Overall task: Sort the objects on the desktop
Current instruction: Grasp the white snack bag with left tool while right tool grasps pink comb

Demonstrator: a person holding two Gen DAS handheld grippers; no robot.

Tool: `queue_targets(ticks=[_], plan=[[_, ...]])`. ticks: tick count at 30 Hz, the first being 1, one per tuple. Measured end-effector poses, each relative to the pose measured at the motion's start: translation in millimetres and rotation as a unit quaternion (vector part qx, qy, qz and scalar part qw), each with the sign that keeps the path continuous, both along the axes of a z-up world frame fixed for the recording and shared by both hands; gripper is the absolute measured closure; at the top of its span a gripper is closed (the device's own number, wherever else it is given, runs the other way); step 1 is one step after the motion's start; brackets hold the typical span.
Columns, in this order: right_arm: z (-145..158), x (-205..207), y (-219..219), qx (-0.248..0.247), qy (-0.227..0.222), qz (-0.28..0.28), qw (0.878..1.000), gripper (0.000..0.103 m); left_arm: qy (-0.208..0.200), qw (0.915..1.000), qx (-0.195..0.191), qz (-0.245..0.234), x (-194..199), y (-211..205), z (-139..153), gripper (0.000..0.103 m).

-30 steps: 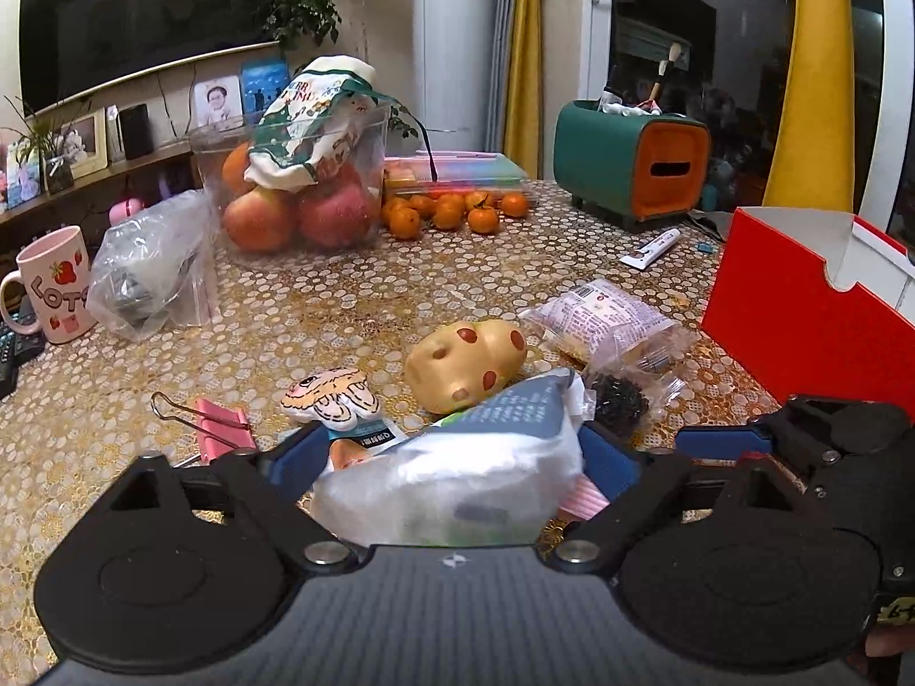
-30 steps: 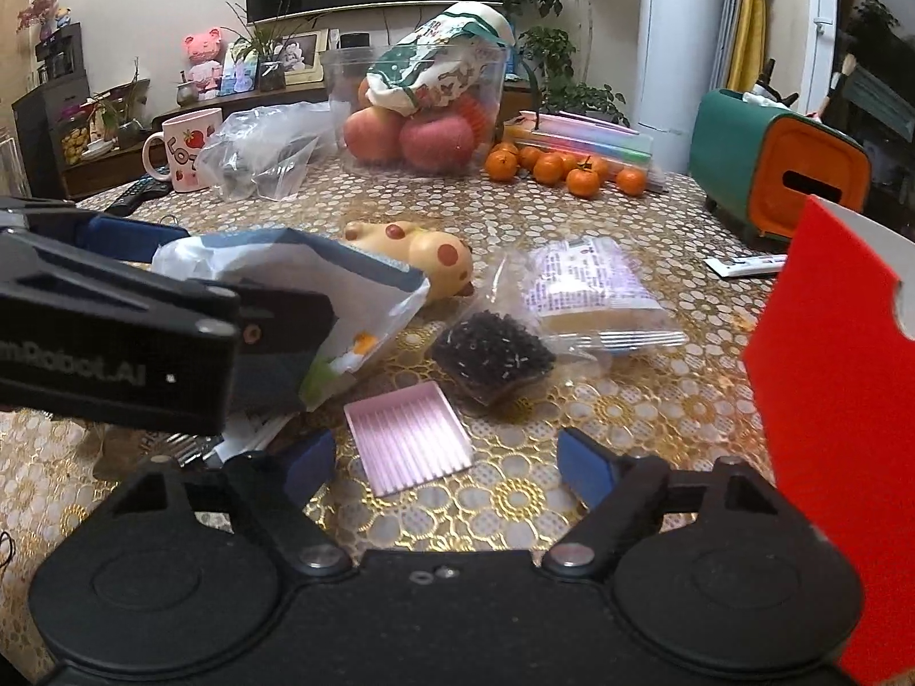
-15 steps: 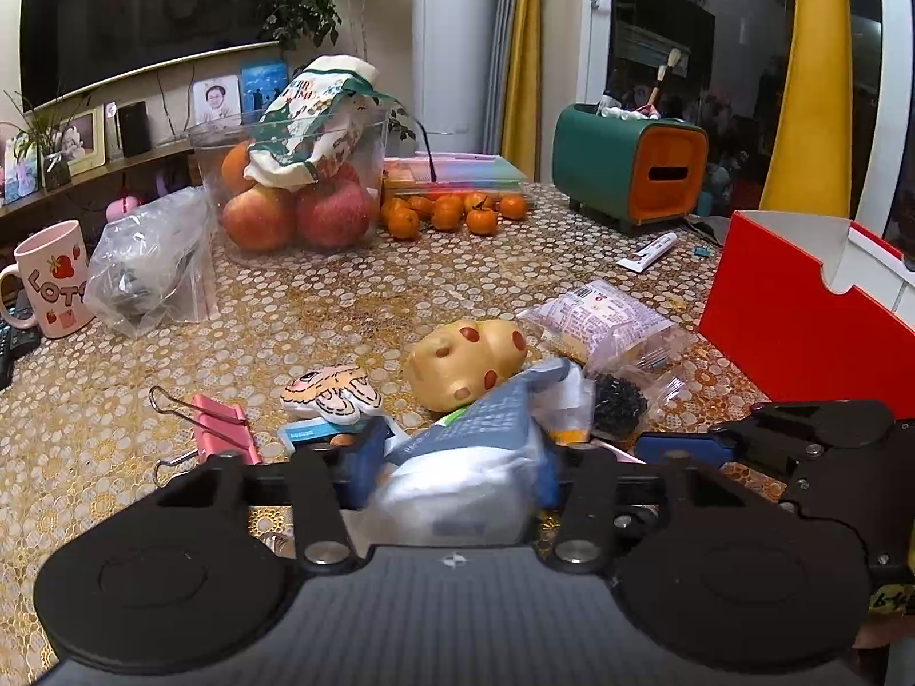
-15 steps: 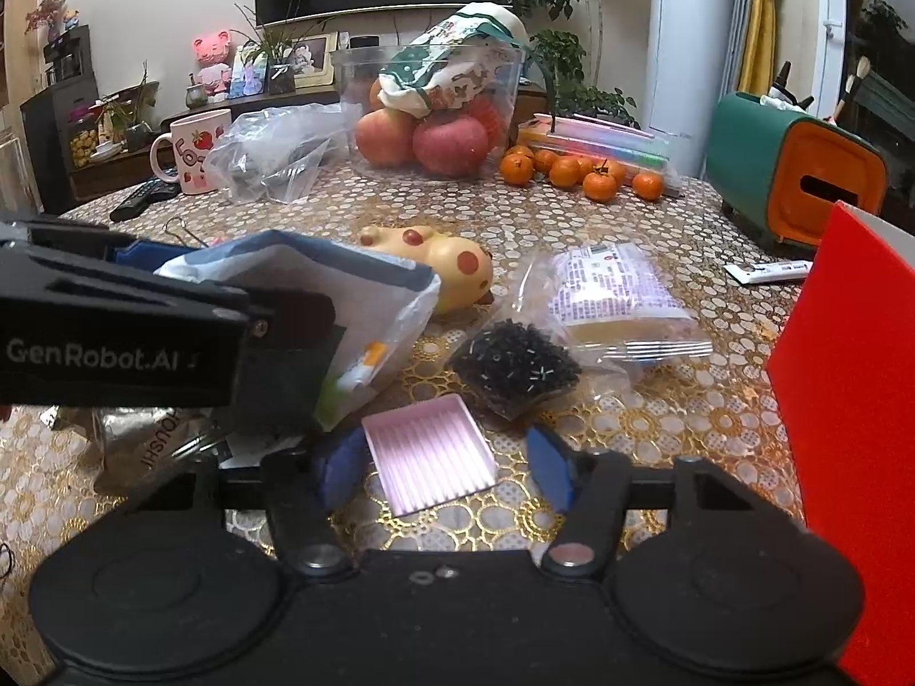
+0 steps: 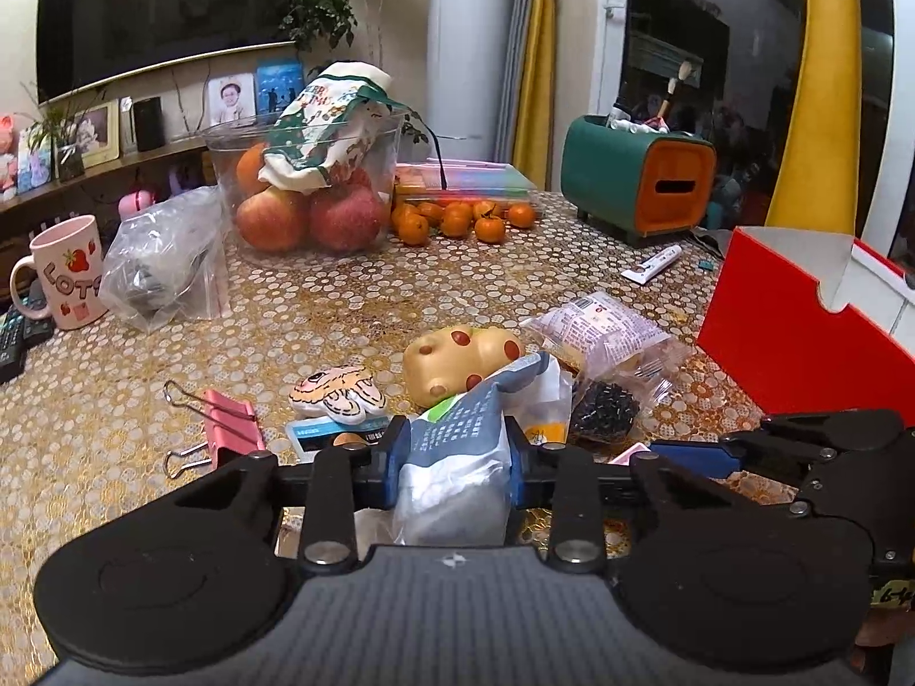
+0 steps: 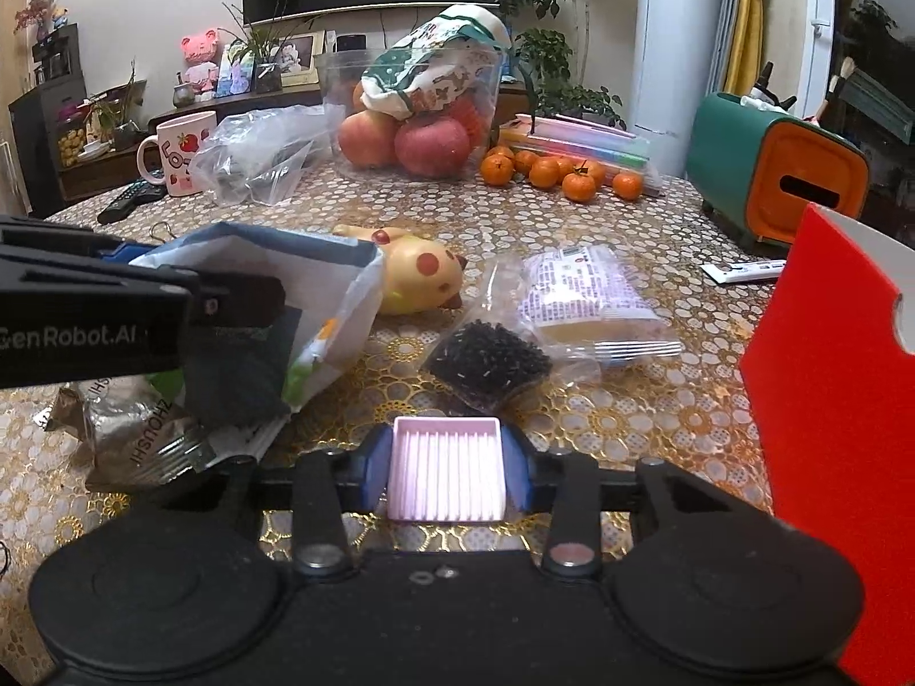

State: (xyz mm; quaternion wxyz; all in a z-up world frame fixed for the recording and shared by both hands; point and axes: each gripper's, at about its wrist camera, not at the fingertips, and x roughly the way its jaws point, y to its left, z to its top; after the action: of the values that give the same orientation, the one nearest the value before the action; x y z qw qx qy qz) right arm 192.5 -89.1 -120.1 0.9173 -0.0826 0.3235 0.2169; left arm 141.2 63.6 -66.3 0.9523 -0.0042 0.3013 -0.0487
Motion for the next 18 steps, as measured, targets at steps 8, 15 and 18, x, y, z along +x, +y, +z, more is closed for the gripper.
queue_targets(ticks=[8, 15, 18], plan=[[11, -16, -15, 0.003, 0.002, -0.014, 1.0, 0.063, 0.003, 0.9996, -0.02, 0.018, -15, -1, 5, 0.073], [23, -34, -31, 0.01, -0.003, -0.025, 1.0, 0.063, -0.001, 0.9994, -0.025, 0.025, -33, -7, 15, 0.073], [32, -42, -37, 0.018, -0.007, -0.028, 0.999, 0.063, -0.002, 0.9994, -0.027, 0.023, -40, -11, 21, 0.073]])
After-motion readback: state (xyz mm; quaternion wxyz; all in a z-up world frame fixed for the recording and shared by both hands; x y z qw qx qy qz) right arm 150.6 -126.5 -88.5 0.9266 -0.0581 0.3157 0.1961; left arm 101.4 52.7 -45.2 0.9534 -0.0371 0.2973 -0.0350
